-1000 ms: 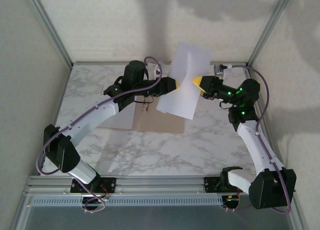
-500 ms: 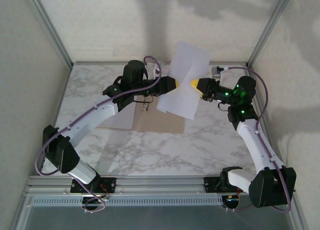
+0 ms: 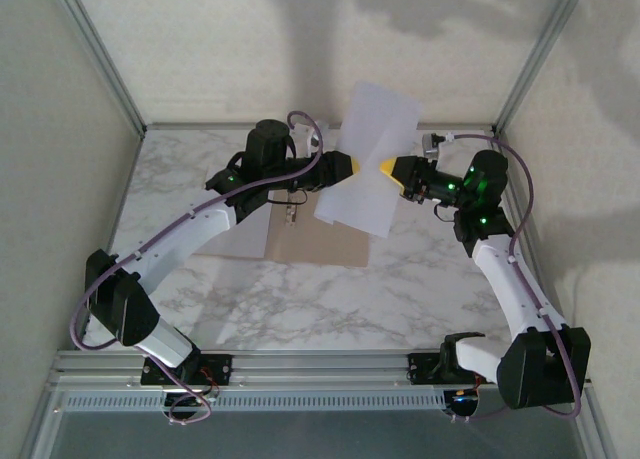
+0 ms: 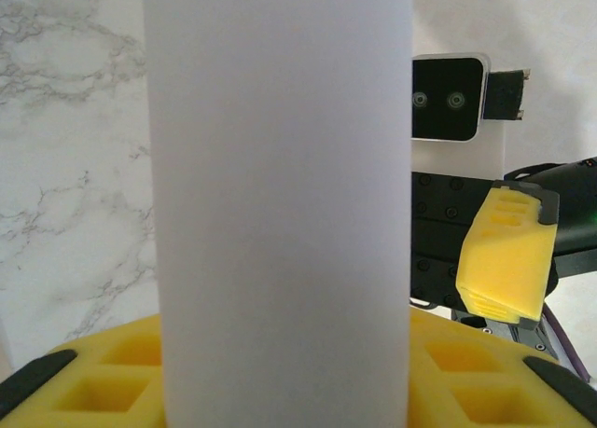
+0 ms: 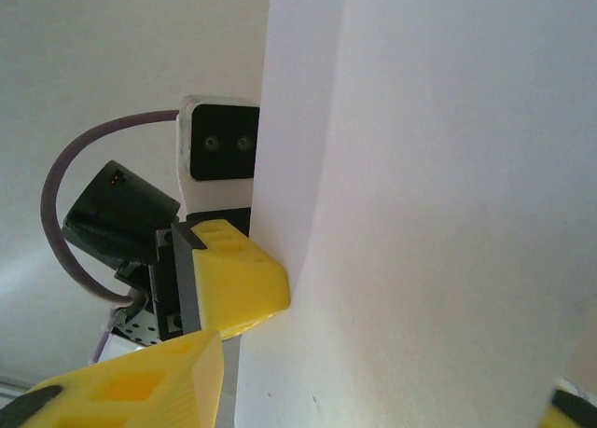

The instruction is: Put the files into the folder

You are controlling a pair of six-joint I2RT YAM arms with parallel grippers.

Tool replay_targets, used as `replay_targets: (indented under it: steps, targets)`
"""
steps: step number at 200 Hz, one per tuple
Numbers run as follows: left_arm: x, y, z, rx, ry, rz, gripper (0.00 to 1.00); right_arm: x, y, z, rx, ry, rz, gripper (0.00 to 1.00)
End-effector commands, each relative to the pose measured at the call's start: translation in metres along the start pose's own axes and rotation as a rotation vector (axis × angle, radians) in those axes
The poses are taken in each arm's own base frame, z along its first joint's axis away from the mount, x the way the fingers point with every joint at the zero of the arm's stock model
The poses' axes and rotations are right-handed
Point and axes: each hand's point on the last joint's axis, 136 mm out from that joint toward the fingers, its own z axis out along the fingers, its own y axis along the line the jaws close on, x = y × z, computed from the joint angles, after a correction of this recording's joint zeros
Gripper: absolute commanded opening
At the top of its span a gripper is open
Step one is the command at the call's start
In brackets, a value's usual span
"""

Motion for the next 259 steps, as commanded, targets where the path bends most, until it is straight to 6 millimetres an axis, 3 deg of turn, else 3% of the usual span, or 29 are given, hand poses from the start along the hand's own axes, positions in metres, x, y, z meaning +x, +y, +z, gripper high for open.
replay_targets:
  steps: [1, 35, 75, 82, 98, 132, 157, 195, 226, 240, 259]
  targets:
    - [-0.008, -0.024, -0.003, 0.053, -0.019, 0.036, 0.42, -0.005, 0.013, 0.002, -0.024, -0.006, -0.050, 0.46]
    - [-0.007, -0.022, 0.000, 0.049, -0.008, 0.035, 0.42, -0.007, 0.012, 0.003, -0.025, -0.006, -0.052, 0.42]
    - [-0.008, -0.022, -0.002, 0.042, -0.010, 0.043, 0.45, -0.007, 0.009, 0.003, -0.023, -0.007, -0.052, 0.27]
    - [-0.007, -0.021, -0.001, 0.035, -0.006, 0.042, 0.48, -0.007, 0.008, 0.003, -0.019, -0.008, -0.053, 0.22]
    - [-0.010, -0.011, -0.001, -0.006, -0.012, 0.031, 0.59, -0.007, 0.005, 0.004, -0.006, -0.007, -0.048, 0.22]
    - [-0.019, 0.003, -0.010, -0.059, -0.034, 0.022, 0.70, -0.006, -0.002, 0.004, 0.024, 0.004, -0.045, 0.17]
    - [-0.027, 0.011, -0.024, -0.117, -0.069, 0.058, 0.85, -0.001, -0.012, 0.004, 0.073, 0.027, -0.045, 0.02]
    - [-0.048, 0.055, -0.060, -0.270, -0.154, 0.005, 0.89, 0.010, -0.037, 0.000, 0.211, 0.091, -0.025, 0.00]
    - [-0.058, 0.131, -0.108, -0.587, -0.264, -0.108, 0.90, 0.017, -0.064, -0.005, 0.347, 0.148, 0.019, 0.00]
    - [-0.052, 0.170, -0.130, -0.723, -0.296, -0.181, 0.90, 0.021, -0.081, -0.007, 0.418, 0.175, 0.061, 0.00]
    - [-0.039, 0.204, -0.145, -0.771, -0.303, -0.227, 0.90, 0.027, -0.110, -0.015, 0.571, 0.210, 0.122, 0.00]
